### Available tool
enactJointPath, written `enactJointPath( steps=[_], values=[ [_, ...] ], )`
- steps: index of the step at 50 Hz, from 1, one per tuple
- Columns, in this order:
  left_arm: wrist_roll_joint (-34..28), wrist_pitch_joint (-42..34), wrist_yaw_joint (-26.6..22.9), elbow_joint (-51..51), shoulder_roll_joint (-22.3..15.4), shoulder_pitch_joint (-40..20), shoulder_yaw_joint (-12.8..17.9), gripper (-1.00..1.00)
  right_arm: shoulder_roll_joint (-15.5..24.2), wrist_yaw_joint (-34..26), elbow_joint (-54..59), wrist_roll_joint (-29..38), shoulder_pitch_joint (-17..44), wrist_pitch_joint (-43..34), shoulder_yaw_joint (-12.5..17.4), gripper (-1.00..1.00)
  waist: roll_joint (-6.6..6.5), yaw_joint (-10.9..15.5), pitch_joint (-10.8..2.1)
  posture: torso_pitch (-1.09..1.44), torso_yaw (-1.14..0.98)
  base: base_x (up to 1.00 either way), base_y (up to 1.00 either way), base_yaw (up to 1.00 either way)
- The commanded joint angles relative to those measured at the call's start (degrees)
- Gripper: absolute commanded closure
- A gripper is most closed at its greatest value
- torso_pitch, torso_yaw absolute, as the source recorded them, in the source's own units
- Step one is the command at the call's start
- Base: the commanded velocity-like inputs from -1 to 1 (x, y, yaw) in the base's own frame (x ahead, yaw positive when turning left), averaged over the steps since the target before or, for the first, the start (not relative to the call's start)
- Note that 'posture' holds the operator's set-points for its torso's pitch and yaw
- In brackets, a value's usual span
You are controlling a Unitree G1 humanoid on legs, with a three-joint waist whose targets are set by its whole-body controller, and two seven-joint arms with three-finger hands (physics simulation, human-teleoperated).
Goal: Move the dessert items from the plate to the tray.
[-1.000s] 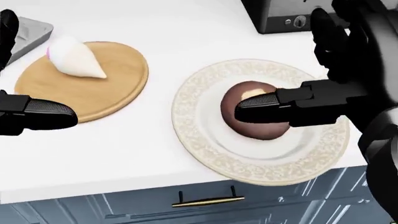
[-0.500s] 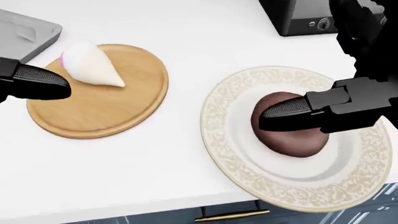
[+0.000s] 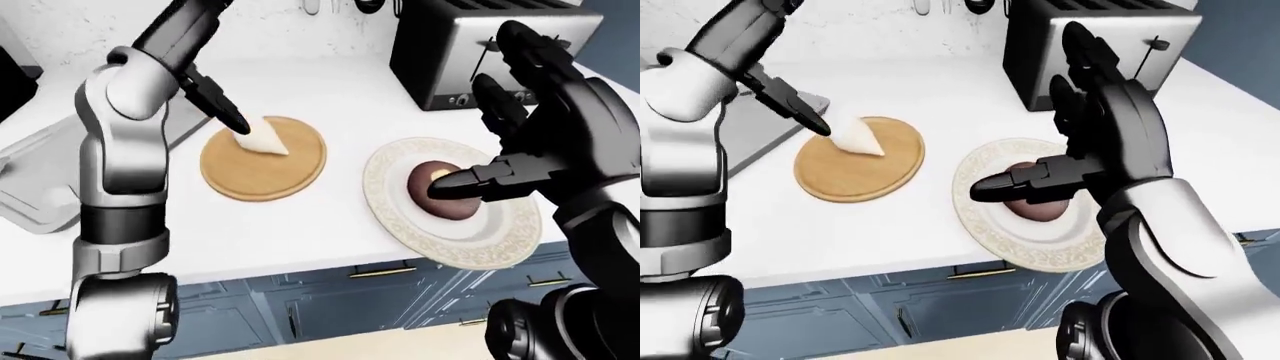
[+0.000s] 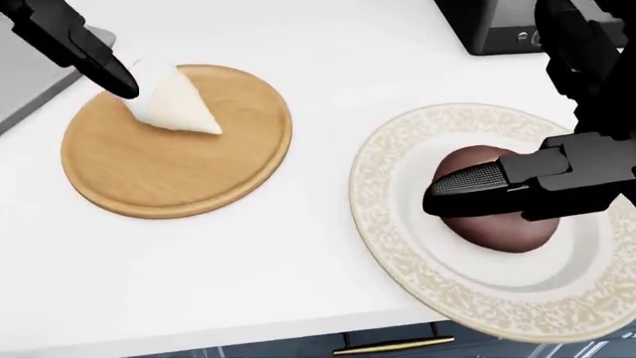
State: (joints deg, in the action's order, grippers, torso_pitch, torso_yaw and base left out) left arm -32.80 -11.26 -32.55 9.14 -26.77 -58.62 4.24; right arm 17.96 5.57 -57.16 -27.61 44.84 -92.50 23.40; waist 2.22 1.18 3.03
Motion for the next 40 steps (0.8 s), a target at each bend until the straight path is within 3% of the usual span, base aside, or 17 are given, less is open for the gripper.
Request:
enactJointPath(
  steps=[1, 14, 23, 31, 40],
  values=[
    [-3.3, 7.8, 1.25, 1.31, -0.37, -3.13, 0.93, -1.0, 0.6, 0.56, -0.41, -0.26, 1.53, 0.01, 0.41, -1.0, -0.2, 0.02, -1.8, 0.0, 0.0, 0.0, 0.0, 0.0],
    [-10.6, 17.98, 0.12, 3.4, 2.72, 0.57, 0.59, -1.0, 1.72, 3.45, 0.26, -4.97, 1.82, 0.01, 2.51, -1.0, -0.34, 0.03, -1.94, 0.0, 0.0, 0.0, 0.0, 0.0],
    [-15.64, 23.27, 4.54, 10.03, 4.1, 2.13, -0.02, -0.99, 1.49, 4.59, -0.15, -6.55, 1.1, 0.0, 3.06, -1.0, -0.61, -0.14, -2.04, 0.0, 0.0, 0.0, 0.0, 0.0],
    [-20.07, 27.09, 10.66, 18.55, 4.39, 1.04, -1.03, -0.82, 1.12, 3.18, -0.39, -4.63, 0.82, 0.0, 2.57, -1.0, -0.67, -0.35, -2.18, 0.0, 0.0, 0.0, 0.0, 0.0],
    [-24.46, 29.14, 11.57, 19.8, 4.49, 3.07, -1.42, -0.5, 1.34, 0.94, -0.44, -2.44, 0.73, 0.0, 2.85, -1.0, -0.81, -0.52, -2.24, 0.0, 0.0, 0.0, 0.0, 0.0]
  ],
)
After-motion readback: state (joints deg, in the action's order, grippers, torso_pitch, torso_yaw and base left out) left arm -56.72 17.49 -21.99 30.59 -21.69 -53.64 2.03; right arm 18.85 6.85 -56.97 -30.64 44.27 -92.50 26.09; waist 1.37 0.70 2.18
